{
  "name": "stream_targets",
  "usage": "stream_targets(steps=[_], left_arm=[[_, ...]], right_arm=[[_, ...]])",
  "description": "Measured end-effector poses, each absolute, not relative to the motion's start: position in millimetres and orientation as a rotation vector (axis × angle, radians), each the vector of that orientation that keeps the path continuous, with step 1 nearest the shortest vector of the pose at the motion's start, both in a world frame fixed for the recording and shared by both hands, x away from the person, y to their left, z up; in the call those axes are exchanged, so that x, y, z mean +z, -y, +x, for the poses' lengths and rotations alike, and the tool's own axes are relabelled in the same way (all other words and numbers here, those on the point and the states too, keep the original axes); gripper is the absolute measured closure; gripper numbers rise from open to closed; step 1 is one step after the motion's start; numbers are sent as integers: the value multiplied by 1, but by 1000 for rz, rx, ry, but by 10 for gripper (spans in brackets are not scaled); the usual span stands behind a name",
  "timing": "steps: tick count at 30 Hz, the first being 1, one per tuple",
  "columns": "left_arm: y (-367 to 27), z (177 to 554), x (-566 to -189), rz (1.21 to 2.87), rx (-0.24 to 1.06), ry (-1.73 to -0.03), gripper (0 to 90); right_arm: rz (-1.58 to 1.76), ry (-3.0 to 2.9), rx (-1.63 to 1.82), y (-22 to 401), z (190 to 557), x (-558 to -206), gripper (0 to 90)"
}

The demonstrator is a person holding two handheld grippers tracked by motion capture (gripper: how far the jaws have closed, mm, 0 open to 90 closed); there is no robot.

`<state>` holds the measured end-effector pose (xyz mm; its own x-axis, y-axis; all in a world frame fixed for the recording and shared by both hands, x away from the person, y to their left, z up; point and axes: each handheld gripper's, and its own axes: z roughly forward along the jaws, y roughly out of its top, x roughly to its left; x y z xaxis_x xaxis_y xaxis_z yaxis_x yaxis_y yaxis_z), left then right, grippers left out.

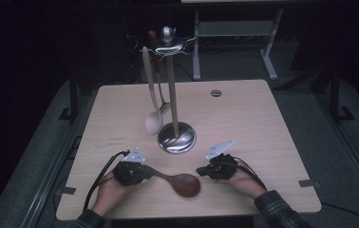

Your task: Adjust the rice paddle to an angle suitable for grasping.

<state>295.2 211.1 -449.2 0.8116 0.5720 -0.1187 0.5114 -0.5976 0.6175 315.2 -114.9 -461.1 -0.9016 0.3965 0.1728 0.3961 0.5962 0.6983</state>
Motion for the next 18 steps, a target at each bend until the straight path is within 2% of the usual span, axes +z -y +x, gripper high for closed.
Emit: stream_targets(steps=[18], left_arm=[[-206, 325, -450, 2300, 132, -826, 898]], right_arm=[[589, -2943, 1219, 104, 310, -467, 899]])
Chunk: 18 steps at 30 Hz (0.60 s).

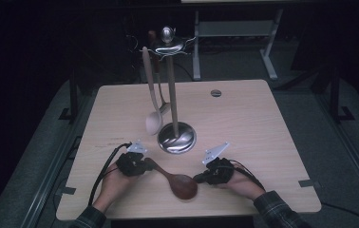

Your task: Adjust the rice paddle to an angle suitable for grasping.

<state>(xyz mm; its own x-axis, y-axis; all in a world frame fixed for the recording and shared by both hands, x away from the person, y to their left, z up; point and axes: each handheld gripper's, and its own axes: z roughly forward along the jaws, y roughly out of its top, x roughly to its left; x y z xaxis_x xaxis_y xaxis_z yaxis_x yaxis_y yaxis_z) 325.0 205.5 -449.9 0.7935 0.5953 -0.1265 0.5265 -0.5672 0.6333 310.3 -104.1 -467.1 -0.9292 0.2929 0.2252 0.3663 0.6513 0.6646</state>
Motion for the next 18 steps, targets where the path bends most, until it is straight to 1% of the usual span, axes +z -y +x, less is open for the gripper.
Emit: stream_targets(steps=[6, 7, 18], left_arm=[[-203, 332, -450, 2277, 122, -846, 898], [-203, 334, -449, 2294, 128, -827, 898], [-196, 343, -450, 2287, 122, -833, 898]], right_arm=[[-482, 2755, -1147, 91, 305, -468, 899], [-483, 2746, -1148, 88, 304, -468, 899], [-364, 2723, -1162, 57, 294, -469, 899]])
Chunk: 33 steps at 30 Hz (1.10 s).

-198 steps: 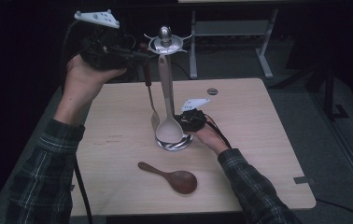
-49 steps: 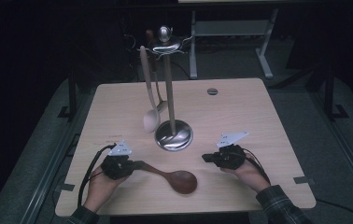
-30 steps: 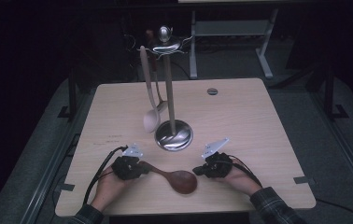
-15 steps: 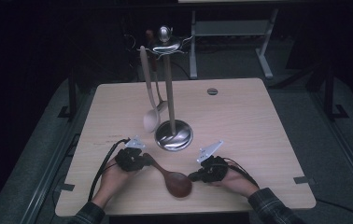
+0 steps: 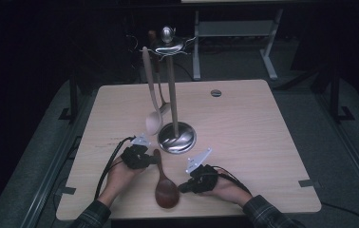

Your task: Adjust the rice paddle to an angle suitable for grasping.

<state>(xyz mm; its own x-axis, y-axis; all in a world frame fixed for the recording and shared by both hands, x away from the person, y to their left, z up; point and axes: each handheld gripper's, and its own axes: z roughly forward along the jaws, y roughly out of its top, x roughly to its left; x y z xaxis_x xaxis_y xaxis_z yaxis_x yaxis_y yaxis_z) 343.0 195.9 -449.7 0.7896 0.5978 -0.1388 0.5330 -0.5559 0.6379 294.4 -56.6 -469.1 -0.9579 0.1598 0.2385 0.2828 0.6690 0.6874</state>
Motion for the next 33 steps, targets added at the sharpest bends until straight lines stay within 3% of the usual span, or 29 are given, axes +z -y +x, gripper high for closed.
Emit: stream_targets(steps=[16, 22, 29, 33], left_arm=[[-201, 339, -444, 2254, 114, -847, 898], [-208, 322, -434, 2215, 57, -834, 898], [-200, 296, -431, 2245, -8, -780, 898], [-186, 281, -436, 2253, -60, -749, 898]], right_arm=[[-221, 2703, -1216, 6, 286, -469, 899], [-257, 2727, -1238, 18, 287, -462, 897], [-523, 2788, -1279, 61, 299, -455, 572], [-670, 2809, -1315, 84, 305, -452, 459]])
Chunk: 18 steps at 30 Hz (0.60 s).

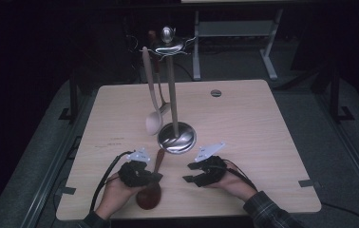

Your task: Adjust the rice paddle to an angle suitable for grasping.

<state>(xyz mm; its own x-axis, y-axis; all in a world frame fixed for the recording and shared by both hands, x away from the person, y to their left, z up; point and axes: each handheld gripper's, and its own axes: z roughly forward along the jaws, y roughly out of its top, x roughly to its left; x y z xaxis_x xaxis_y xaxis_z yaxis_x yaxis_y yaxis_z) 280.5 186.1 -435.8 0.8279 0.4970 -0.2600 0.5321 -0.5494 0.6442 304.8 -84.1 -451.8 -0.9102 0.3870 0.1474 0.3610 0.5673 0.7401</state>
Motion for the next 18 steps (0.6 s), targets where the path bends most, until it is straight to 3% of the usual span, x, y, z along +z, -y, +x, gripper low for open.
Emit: stream_targets(steps=[8, 18], left_arm=[[-176, 262, -445, 2356, -99, -722, 899], [-202, 260, -443, 2414, -5, -827, 899]], right_arm=[[815, -2659, 1255, 123, 312, -455, 396], [896, -2606, 1234, 143, 315, -456, 394]])
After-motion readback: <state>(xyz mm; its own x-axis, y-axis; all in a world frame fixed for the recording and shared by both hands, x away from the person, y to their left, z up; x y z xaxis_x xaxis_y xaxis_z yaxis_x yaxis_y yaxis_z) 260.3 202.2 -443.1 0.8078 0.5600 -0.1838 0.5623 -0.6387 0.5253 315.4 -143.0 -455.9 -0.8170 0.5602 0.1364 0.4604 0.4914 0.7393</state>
